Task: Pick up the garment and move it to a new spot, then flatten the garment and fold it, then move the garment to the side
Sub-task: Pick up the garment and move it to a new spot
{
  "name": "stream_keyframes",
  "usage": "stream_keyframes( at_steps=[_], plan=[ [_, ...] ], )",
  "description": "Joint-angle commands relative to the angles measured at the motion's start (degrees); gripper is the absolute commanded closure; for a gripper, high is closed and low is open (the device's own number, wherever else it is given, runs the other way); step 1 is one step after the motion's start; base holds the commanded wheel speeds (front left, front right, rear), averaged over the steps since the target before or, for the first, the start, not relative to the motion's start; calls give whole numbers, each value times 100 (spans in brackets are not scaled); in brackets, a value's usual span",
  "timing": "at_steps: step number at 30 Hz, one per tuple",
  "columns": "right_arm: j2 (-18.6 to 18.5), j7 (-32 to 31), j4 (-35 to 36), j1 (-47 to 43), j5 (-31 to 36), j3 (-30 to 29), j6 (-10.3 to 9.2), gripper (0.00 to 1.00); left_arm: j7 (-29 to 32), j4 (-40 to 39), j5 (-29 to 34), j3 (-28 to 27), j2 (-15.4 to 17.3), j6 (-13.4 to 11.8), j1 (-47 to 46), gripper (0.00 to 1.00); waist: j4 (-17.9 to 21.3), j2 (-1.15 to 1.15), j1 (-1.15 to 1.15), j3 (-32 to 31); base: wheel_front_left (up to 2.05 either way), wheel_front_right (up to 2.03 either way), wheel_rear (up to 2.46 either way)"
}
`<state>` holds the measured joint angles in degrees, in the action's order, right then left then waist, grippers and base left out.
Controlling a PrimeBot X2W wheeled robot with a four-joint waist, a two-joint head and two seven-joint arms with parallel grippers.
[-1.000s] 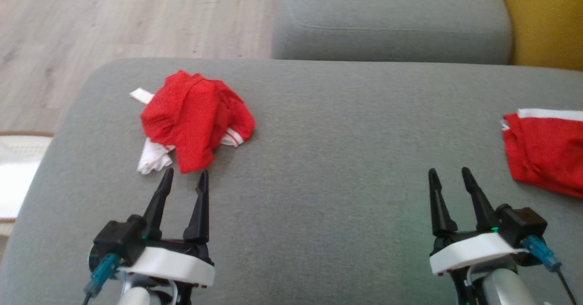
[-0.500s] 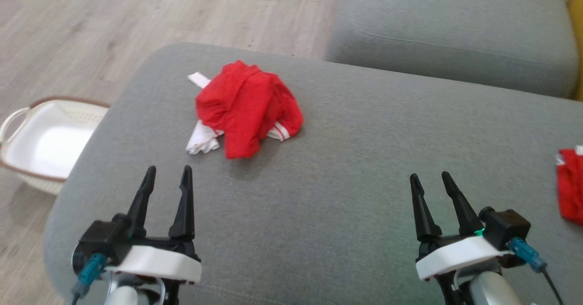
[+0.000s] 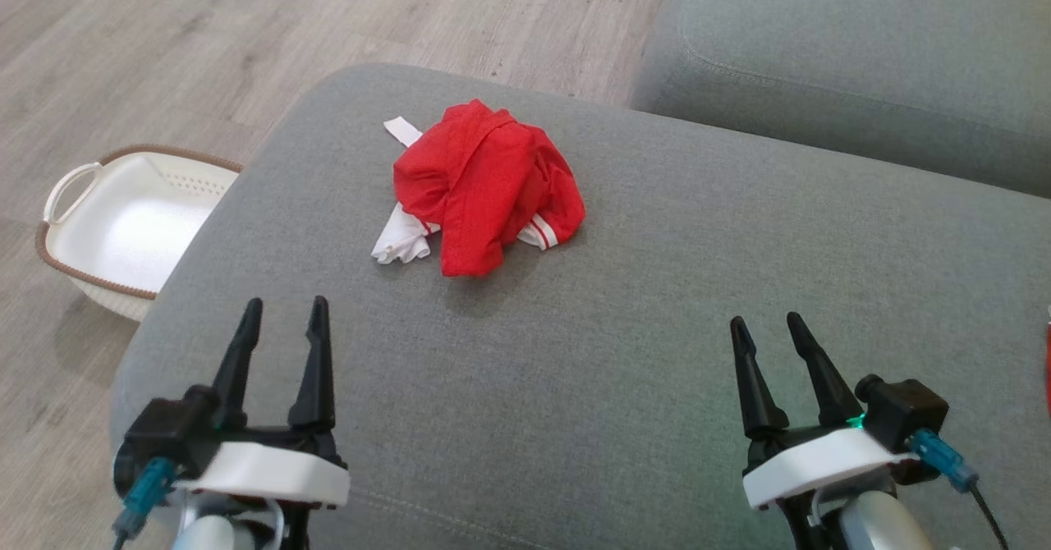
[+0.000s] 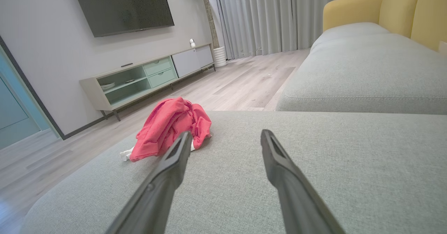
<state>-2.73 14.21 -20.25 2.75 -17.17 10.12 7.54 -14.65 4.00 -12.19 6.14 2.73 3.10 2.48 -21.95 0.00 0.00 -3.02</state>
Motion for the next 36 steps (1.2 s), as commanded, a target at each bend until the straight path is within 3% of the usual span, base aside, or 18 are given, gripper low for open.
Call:
stream_keyframes(
  at_steps=[1,10,17,24,26,36],
  plan=[
    [-15,79,164,183,-37,140,-5,0,-35,-220,43,-254,15,30,-162,0,15,0,0,19,0,0,0],
    [-15,79,210,395,159,29,-5,0,-35,-109,252,-525,113,204,-623,0,248,0,0,532,0,0,0],
    [-15,-35,453,762,527,-320,-5,0,56,851,242,-266,828,407,-1934,0,555,0,0,1245,0,0,0],
    [-15,-245,875,1046,795,-563,-5,0,873,1932,-515,1036,1854,436,-3676,0,957,0,0,1898,0,0,0],
    [-15,-266,930,1074,818,-588,-5,0,997,2066,-724,1261,1974,436,-3900,0,1011,0,0,1968,0,0,0],
    [-15,-417,1364,1270,912,-582,-5,0,2391,3031,-2925,3421,3026,438,-5575,0,1575,0,0,2640,0,0,0]
  ],
)
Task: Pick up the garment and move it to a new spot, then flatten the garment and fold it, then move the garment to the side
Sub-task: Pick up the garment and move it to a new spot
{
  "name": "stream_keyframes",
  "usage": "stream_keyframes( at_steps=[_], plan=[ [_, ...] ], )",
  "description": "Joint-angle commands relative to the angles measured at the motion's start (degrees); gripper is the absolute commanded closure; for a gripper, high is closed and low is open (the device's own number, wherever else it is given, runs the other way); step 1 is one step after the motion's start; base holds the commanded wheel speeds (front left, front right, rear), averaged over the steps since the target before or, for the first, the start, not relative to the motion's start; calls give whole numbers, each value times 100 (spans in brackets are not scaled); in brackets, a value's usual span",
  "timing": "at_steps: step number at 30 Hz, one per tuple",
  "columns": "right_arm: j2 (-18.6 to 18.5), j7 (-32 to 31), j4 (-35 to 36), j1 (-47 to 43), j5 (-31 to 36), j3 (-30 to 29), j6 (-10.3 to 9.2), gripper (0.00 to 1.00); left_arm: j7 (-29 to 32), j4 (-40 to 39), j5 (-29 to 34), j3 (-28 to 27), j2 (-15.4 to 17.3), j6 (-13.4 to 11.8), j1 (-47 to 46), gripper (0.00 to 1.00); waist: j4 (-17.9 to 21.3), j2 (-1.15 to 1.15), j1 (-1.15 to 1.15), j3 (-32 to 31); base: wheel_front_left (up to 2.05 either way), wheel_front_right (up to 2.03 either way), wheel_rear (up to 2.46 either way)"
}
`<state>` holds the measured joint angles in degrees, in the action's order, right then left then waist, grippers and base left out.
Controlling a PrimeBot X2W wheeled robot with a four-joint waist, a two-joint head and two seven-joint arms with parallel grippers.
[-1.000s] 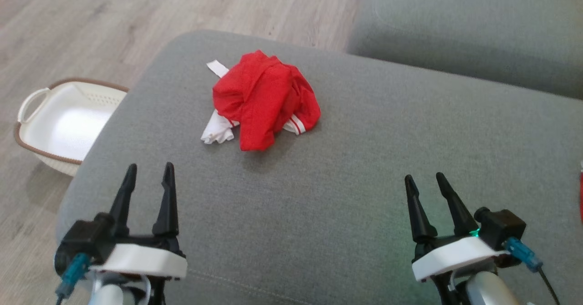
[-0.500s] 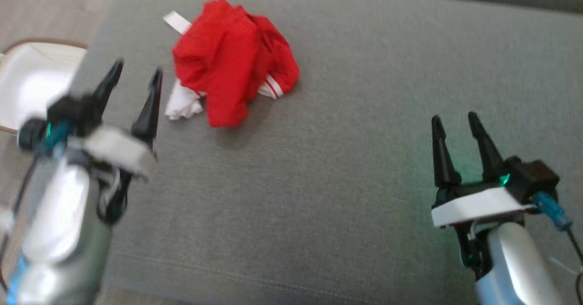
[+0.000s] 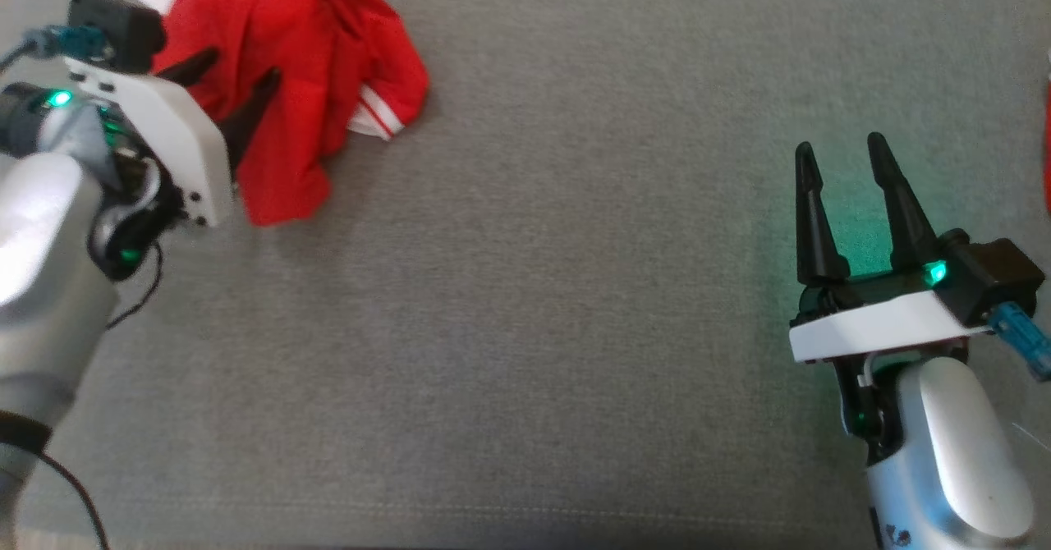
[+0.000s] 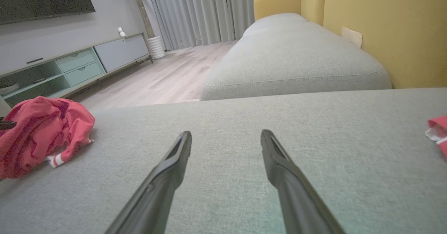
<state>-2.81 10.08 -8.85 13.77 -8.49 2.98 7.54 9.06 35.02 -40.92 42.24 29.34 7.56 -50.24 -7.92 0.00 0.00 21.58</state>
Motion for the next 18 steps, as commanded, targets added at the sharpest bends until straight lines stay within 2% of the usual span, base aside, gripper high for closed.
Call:
stream_keyframes(
  at_steps=[1,7,8,9,10,18],
  plan=[
    [-7,-8,245,179,48,130,-5,0,74,6,-174,-65,428,-8,-401,0,208,0,0,228,0,0,0],
    [-7,-17,337,231,76,114,-5,0,192,692,-592,380,614,-8,-880,0,353,0,0,446,0,0,0],
    [-7,-12,338,231,79,113,-5,0,178,817,-647,413,602,-8,-933,19,362,0,0,456,0,0,0],
    [-7,-6,336,229,80,111,-5,0,131,939,-694,427,587,-8,-983,67,368,0,0,458,0,0,0],
    [-7,1,328,226,79,107,-5,0,71,1041,-725,450,566,-8,-1027,100,372,0,0,451,0,0,0],
    [-7,64,118,174,38,146,-5,0,-691,1364,-875,728,579,-8,-1159,100,307,0,0,60,0,0,0]
  ],
)
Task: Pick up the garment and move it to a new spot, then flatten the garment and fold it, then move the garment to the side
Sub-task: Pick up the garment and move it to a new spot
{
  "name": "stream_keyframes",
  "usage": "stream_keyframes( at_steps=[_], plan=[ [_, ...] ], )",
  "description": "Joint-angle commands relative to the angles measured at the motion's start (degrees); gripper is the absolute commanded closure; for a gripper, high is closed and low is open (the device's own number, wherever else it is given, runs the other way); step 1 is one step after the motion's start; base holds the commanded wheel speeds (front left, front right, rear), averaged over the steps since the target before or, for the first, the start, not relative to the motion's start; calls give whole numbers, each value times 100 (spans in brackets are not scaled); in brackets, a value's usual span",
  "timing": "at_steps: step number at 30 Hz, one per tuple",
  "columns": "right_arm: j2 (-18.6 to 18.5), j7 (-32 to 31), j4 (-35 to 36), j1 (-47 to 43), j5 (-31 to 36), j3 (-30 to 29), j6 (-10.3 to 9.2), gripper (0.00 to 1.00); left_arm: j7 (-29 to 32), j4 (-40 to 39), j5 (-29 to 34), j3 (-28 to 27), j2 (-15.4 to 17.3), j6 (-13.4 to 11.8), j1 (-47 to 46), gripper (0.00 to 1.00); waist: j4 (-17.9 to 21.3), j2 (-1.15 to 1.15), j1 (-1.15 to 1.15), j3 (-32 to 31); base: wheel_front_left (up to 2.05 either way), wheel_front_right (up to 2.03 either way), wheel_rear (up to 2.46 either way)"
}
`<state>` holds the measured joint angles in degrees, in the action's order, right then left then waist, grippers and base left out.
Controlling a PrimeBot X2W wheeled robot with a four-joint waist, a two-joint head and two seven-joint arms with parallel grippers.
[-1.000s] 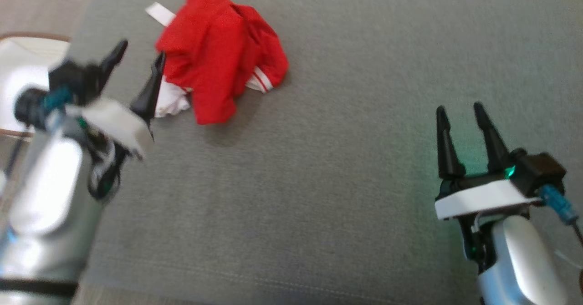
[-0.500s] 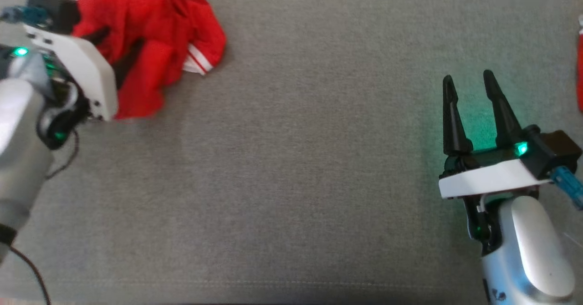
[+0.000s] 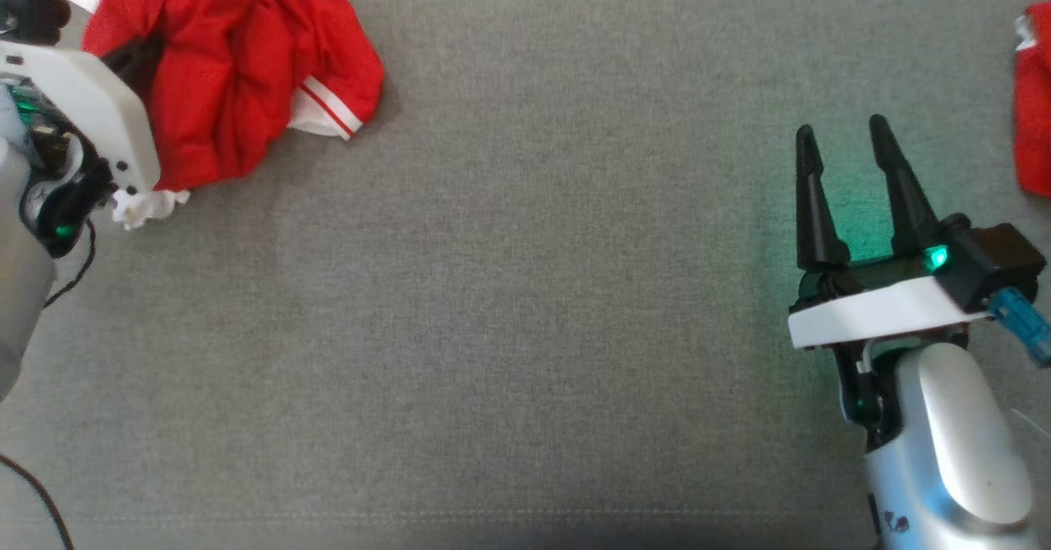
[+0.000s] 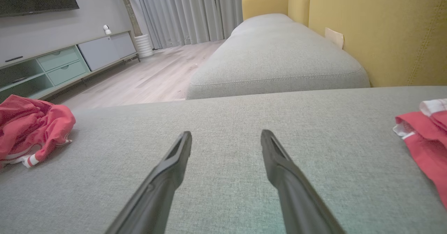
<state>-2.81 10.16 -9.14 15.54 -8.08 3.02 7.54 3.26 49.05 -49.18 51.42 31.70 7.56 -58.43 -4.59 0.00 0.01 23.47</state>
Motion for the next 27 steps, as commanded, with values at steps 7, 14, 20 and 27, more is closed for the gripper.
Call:
stream_keyframes(
  at_steps=[7,14,20,27],
  plan=[
    [-7,149,-134,-136,-161,269,-5,0,-1235,117,247,-121,590,-28,-514,100,-57,0,-1,-763,0,0,0],
    [-7,228,-352,-301,-315,310,-5,0,-1784,-317,857,-151,791,-397,-870,100,-68,0,-1,-1274,0,0,0],
    [-7,286,-450,-377,-435,375,-5,0,-1821,-1289,1382,-85,752,-558,-901,100,10,0,-1,-1500,0,0,0],
    [-7,341,-505,-397,-535,462,-5,0,-1648,-2429,1809,518,409,-517,-514,100,346,0,-1,-1633,0,0,0]
  ],
)
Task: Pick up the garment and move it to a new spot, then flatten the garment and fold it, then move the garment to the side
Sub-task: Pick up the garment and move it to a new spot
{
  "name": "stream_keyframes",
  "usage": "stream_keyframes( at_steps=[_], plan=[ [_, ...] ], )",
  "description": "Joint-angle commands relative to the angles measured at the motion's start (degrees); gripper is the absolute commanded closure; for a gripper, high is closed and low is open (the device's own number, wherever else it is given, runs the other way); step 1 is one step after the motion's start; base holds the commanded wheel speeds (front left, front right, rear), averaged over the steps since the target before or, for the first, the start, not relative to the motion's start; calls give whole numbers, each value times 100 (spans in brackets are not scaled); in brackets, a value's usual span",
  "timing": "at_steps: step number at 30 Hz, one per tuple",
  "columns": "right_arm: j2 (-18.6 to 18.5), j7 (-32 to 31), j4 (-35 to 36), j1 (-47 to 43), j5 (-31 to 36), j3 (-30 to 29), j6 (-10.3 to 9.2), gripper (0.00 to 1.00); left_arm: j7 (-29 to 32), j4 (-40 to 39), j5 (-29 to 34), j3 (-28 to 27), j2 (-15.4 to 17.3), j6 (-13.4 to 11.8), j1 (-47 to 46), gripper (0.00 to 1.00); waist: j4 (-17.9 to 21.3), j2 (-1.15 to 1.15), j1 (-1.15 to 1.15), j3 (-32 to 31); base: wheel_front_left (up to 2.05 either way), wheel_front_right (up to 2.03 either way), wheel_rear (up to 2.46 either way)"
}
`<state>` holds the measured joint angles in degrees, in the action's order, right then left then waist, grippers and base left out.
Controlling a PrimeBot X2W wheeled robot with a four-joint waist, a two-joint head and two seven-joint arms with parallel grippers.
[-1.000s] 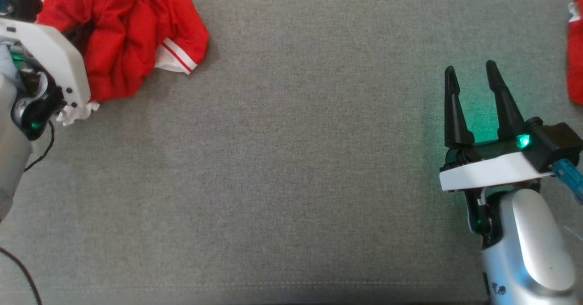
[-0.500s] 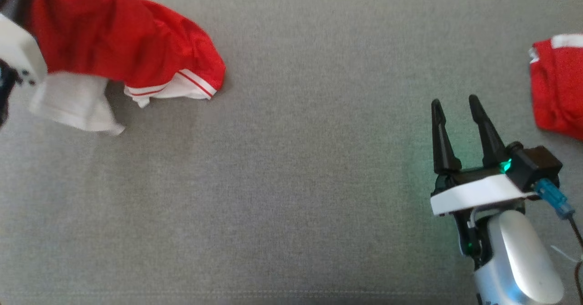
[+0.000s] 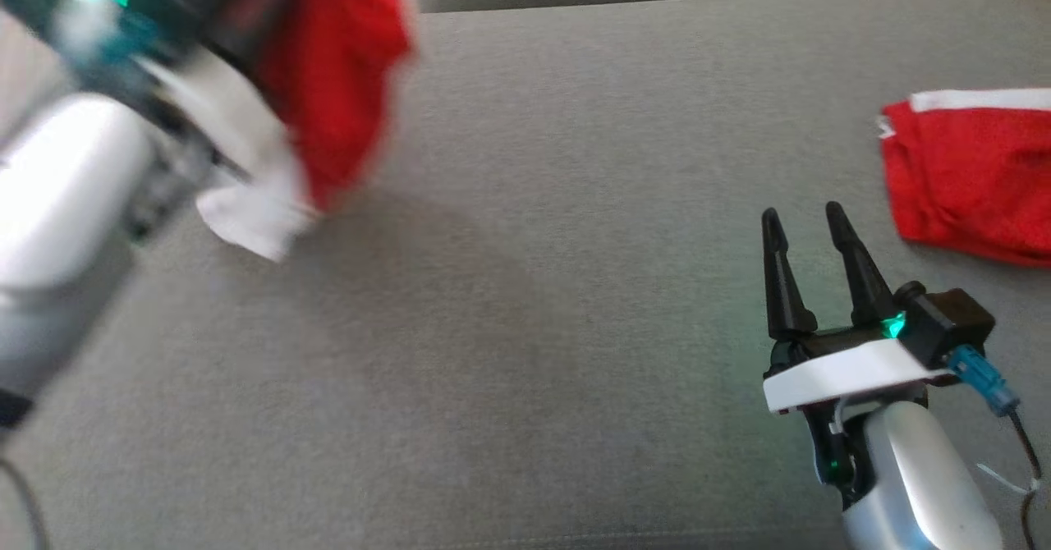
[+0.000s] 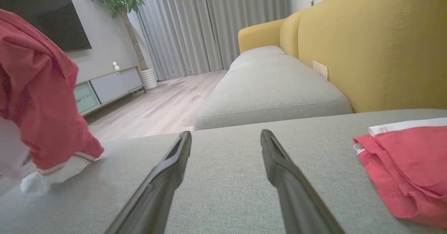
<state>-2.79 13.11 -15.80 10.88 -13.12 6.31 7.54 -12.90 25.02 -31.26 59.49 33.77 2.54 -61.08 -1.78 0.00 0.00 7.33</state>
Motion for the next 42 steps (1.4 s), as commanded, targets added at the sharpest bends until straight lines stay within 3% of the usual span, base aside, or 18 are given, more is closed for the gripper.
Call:
stream_keyframes(
  at_steps=[1,8,16,17,18,19,24,33,42],
  plan=[
    [-9,51,160,75,-39,147,-5,0,34,-143,32,-201,117,-21,-179,100,135,0,0,-18,0,0,0],
    [-9,83,153,159,-121,281,-5,0,231,-317,99,313,-735,-184,268,100,741,0,0,72,0,0,0],
    [-9,124,109,253,-236,437,-5,0,119,542,14,580,-1864,-288,515,100,1336,0,0,212,0,0,0],
    [-9,130,100,265,-248,449,-5,0,86,669,-17,562,-1986,-302,513,89,1379,0,0,224,0,0,0],
    [-9,135,89,277,-260,459,-5,0,52,788,-43,548,-2097,-306,511,24,1418,0,0,233,0,0,0],
    [-9,140,78,286,-271,460,-5,0,22,897,-56,550,-2194,-289,504,0,1443,0,0,239,0,0,0],
    [-9,162,29,280,-279,379,-5,0,-123,1243,-90,481,-2439,-190,452,0,1398,0,0,200,0,0,0],
    [-9,178,-15,195,-195,195,-5,0,-205,1115,-68,-26,-2226,-300,529,0,853,0,0,-69,0,0,0],
    [-9,159,-36,-15,0,-89,-5,0,-208,54,-3,-1231,-1338,-735,1481,0,42,0,0,-468,0,0,0]
  ],
)
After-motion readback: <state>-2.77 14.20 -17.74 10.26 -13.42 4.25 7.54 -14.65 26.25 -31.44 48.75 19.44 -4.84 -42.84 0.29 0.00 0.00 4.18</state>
